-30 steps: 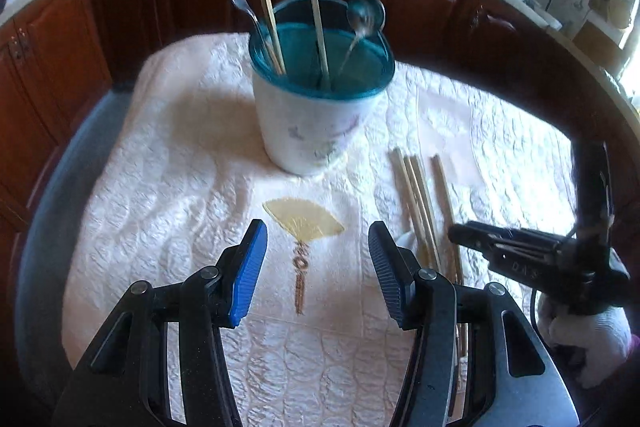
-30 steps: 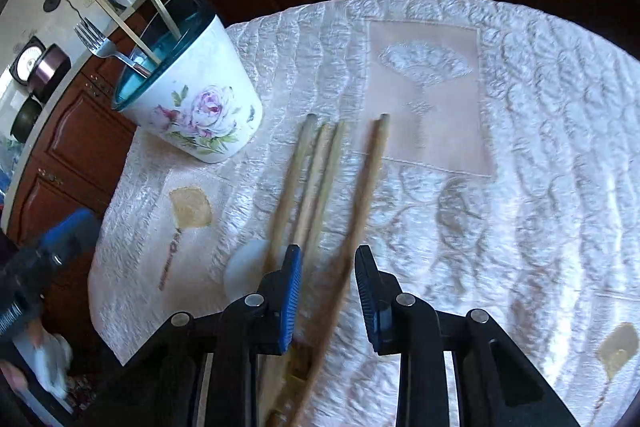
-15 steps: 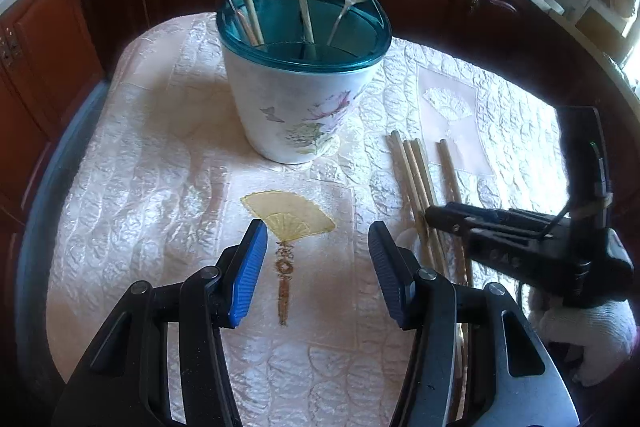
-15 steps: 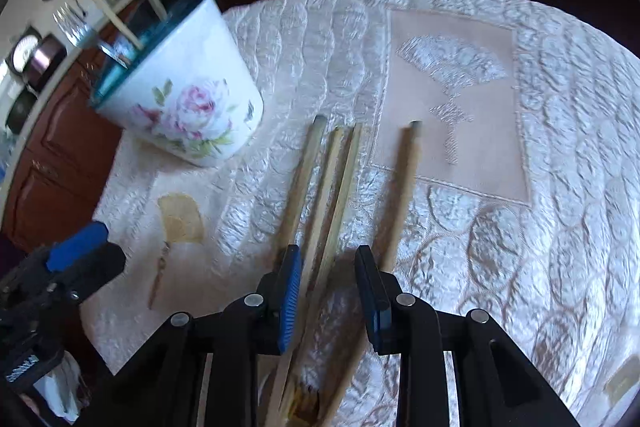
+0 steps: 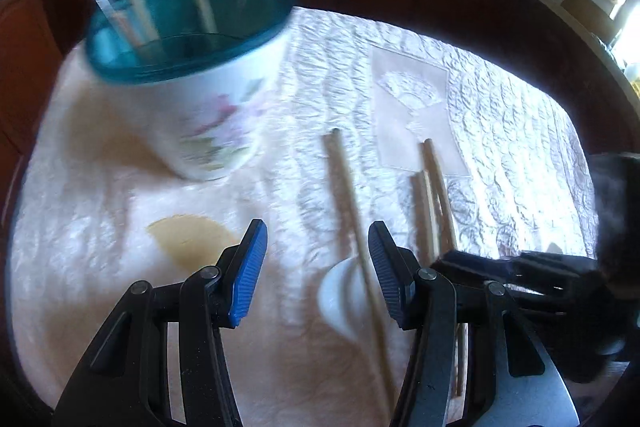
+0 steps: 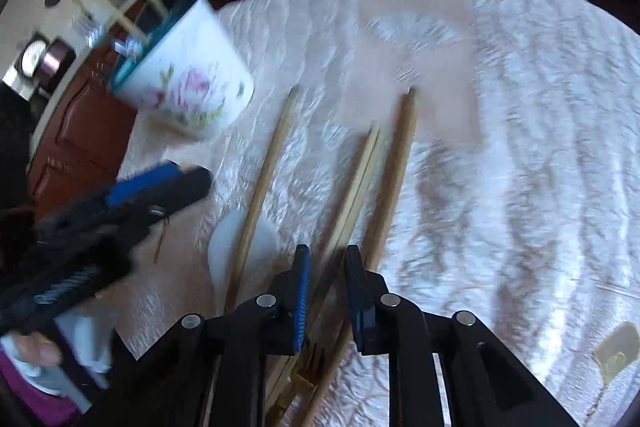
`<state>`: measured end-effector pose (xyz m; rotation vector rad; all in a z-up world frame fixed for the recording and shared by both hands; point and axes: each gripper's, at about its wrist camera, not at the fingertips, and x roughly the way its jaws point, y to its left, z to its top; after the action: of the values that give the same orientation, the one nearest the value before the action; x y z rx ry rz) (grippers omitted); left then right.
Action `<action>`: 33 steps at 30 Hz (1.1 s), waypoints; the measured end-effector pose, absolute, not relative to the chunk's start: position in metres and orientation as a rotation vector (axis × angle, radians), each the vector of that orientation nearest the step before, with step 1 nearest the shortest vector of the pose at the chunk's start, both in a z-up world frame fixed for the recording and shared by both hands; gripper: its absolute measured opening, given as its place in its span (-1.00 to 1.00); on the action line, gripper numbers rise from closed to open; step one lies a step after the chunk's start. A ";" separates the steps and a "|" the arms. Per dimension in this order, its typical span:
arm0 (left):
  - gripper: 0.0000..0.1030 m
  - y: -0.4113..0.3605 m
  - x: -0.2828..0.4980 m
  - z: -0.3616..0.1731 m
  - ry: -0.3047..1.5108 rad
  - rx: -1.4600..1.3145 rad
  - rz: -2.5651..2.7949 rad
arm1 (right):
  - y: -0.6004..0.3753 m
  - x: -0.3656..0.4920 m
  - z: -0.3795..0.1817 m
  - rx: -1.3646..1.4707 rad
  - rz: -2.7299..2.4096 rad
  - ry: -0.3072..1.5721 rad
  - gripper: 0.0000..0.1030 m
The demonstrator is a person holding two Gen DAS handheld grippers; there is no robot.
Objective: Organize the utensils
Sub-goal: 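Grasp a wooden chopstick with the left tool while the right tool grasps another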
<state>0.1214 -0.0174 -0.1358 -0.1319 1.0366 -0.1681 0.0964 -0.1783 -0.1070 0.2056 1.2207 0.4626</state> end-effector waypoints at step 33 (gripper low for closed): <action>-0.87 -0.039 0.184 -0.097 1.018 -0.183 -0.326 | -0.211 0.154 -0.051 0.247 0.428 1.049 -0.84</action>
<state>0.1843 -0.0389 -0.0969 -0.1834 1.0184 -0.3259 0.1540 -0.2112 -0.0515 0.2466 1.0485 0.4280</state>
